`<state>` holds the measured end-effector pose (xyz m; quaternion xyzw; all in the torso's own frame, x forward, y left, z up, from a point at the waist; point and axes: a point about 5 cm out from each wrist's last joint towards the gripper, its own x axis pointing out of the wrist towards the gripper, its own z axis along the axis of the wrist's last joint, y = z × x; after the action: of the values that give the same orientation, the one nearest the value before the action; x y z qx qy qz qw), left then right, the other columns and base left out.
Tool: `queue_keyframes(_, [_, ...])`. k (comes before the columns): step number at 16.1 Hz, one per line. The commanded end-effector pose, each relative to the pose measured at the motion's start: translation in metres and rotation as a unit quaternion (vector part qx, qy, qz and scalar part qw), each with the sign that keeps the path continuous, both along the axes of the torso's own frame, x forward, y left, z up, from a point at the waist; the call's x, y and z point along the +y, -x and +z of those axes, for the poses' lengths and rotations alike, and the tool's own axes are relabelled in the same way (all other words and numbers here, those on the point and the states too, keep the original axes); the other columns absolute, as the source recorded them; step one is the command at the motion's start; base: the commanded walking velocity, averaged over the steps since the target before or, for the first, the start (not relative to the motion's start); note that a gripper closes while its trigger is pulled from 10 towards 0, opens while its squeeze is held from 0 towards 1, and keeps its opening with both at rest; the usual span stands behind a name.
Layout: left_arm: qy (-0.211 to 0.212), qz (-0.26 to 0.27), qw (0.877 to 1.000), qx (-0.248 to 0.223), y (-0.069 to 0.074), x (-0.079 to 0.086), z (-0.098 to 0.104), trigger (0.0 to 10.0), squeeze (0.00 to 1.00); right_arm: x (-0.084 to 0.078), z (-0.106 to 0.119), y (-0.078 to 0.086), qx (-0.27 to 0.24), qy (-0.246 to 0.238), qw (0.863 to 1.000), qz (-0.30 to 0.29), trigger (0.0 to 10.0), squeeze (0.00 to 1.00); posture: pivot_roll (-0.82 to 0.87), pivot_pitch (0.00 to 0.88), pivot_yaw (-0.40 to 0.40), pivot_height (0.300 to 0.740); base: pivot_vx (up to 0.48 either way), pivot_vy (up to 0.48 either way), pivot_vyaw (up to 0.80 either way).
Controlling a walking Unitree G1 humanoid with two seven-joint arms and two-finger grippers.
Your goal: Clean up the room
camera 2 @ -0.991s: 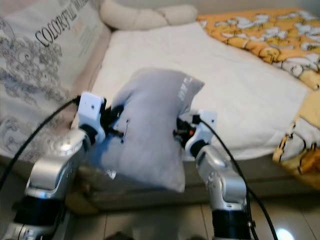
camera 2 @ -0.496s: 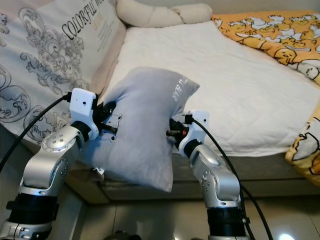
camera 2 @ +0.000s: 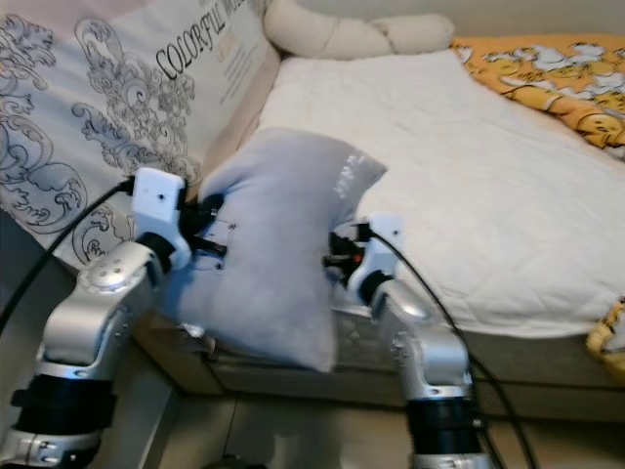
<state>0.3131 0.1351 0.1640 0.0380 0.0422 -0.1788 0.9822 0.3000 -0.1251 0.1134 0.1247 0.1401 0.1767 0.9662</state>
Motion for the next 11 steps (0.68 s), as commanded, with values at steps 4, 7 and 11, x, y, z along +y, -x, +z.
queue_keyframes(4, [-0.002,0.017,1.0,-0.023,-0.0034,0.0084,0.0121,10.0,0.0,0.0082,0.0025,-0.0021,-0.017,0.016,0.999,0.03,10.0,0.0,0.01,0.0,0.091,0.74,0.331,0.0,0.2])
queue_keyframes(7, [-0.003,0.02,1.0,-0.023,-0.0034,0.0109,0.0119,10.0,0.0,0.0106,0.0032,-0.0022,-0.024,0.015,0.999,0.039,10.0,0.0,0.0,0.0,0.09,0.74,0.334,0.0,0.73])
queue_keyframes(11, [-0.007,0.023,0.999,-0.024,-0.0048,0.0132,0.0123,10.0,0.0,0.0104,0.0017,-0.0011,-0.022,0.009,0.999,0.04,10.0,0.0,0.0,0.0,0.092,0.74,0.33,0.0,0.0])
